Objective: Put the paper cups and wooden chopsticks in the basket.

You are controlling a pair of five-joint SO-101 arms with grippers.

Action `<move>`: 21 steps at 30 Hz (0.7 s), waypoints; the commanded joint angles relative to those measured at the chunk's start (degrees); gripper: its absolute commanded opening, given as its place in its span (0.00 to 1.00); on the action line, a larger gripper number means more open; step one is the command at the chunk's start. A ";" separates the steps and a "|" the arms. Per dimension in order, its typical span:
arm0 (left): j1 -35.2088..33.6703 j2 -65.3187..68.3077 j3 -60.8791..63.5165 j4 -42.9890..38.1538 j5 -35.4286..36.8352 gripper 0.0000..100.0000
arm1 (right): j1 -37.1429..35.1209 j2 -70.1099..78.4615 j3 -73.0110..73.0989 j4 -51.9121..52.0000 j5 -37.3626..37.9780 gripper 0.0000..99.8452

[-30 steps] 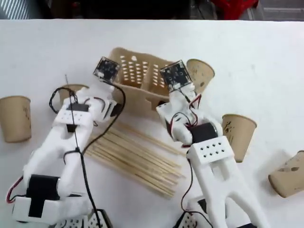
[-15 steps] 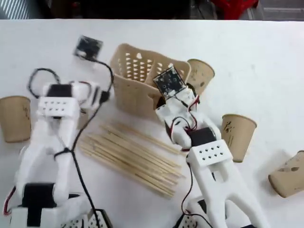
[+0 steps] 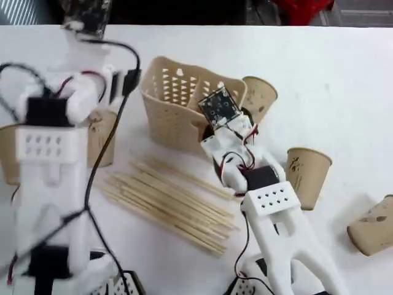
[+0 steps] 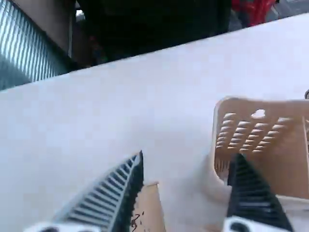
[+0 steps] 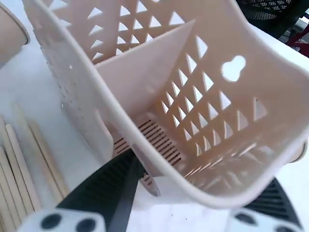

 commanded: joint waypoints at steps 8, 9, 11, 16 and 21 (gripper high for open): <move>1.63 21.85 -12.04 -0.97 2.46 0.28 | 0.48 0.13 0.26 0.48 0.44 0.29; 1.98 22.99 -12.57 -0.97 2.37 0.26 | 0.48 0.13 0.26 0.48 0.35 0.29; 2.15 25.19 -13.71 -0.97 2.55 0.20 | 0.57 -0.04 0.35 0.48 0.62 0.29; 2.15 30.02 -17.93 -0.97 2.90 0.06 | 0.40 -0.40 1.41 1.27 0.26 0.28; 1.63 32.75 -20.84 -0.70 5.45 0.02 | 0.84 -0.48 1.41 2.07 0.26 0.15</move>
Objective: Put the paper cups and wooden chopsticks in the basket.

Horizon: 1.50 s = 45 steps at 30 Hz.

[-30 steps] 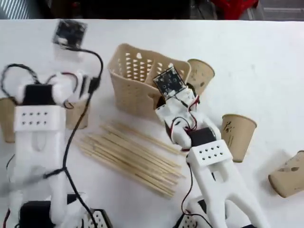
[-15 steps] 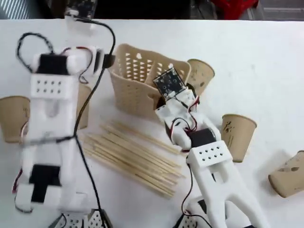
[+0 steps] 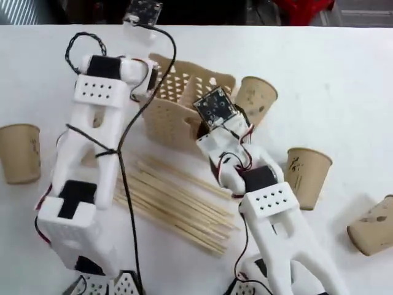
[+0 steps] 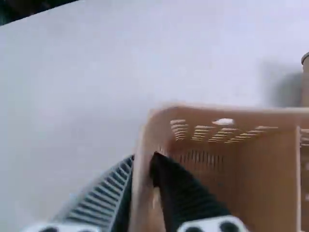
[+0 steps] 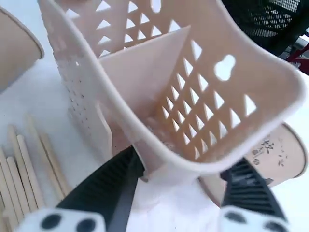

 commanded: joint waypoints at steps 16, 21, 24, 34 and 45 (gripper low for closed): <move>-1.36 1.01 -4.57 0.79 6.24 0.03 | 1.71 -24.48 -4.57 28.70 3.16 0.14; -1.71 1.45 -4.57 0.44 5.89 0.03 | 1.54 -29.67 -5.01 30.29 3.96 0.15; -2.33 1.45 -4.04 -0.53 5.89 0.02 | 1.10 -27.03 -3.60 30.02 4.48 0.20; -10.15 1.54 -7.12 -2.29 8.79 0.02 | 0.57 -13.14 -4.04 18.42 2.81 0.33; -9.71 1.45 -6.77 3.60 7.56 0.02 | 1.98 14.37 -20.57 8.66 -2.02 0.24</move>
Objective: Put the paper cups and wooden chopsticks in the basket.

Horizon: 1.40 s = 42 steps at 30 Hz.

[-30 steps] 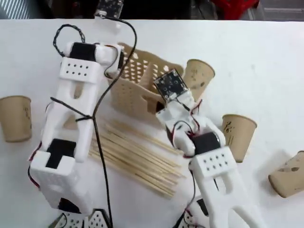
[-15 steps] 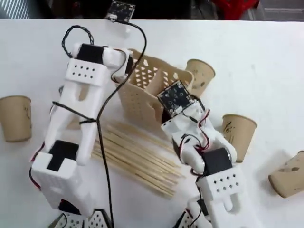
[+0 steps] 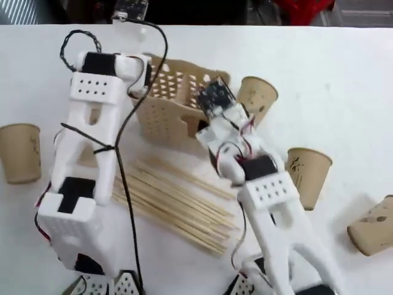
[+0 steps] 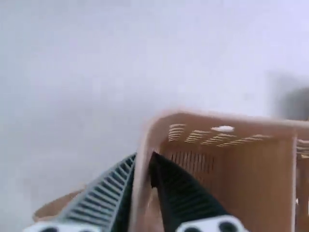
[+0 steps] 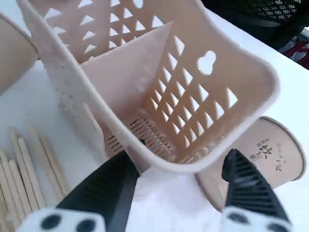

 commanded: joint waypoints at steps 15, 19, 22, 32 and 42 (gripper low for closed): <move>-4.79 1.63 -3.69 1.85 7.21 0.02 | -3.91 -7.43 5.71 -1.80 -8.26 0.34; -4.35 4.09 -3.96 1.85 7.65 0.02 | -3.82 -12.18 8.35 -2.51 -7.03 0.34; -3.74 4.88 -3.96 1.85 7.65 0.02 | -4.09 -11.12 8.44 -2.33 -6.86 0.42; -3.38 5.32 -4.04 1.32 8.44 0.02 | -5.85 -13.93 8.70 0.31 -7.82 0.44; 0.13 4.70 -5.54 8.62 -2.11 0.02 | 3.38 -21.58 3.34 14.99 -4.57 0.18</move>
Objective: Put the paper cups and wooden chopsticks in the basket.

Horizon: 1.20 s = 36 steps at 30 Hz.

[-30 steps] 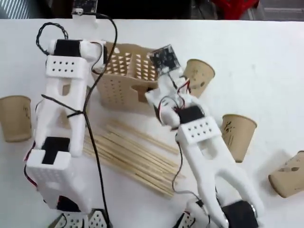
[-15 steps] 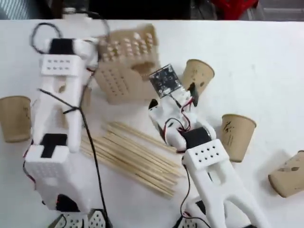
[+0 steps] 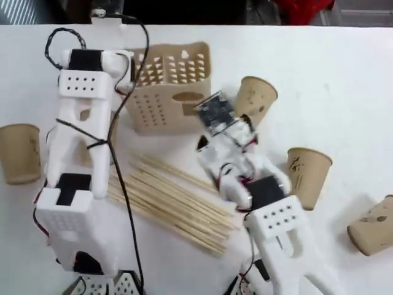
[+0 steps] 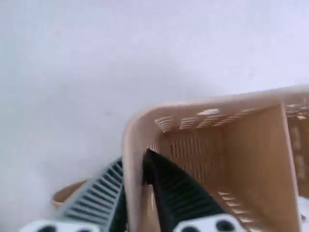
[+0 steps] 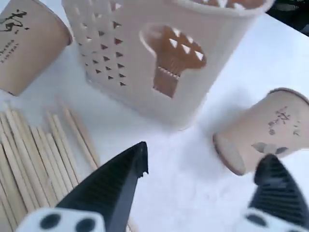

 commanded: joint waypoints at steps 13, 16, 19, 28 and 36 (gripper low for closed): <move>4.35 0.84 -20.48 24.53 -11.34 0.02 | 31.52 -1.54 -17.85 21.76 13.19 0.08; 5.41 0.75 -18.64 24.88 -11.25 0.02 | 34.24 3.12 -20.48 24.57 14.59 0.08; 5.76 0.84 -16.88 24.88 -11.25 0.02 | 37.05 9.01 -23.30 24.75 15.03 0.08; 6.90 0.92 -12.31 18.73 -11.25 0.02 | 38.20 19.12 -26.90 23.34 15.03 0.09; 6.55 0.92 -11.78 16.53 -11.25 0.18 | 38.20 19.03 -26.81 23.34 15.12 0.09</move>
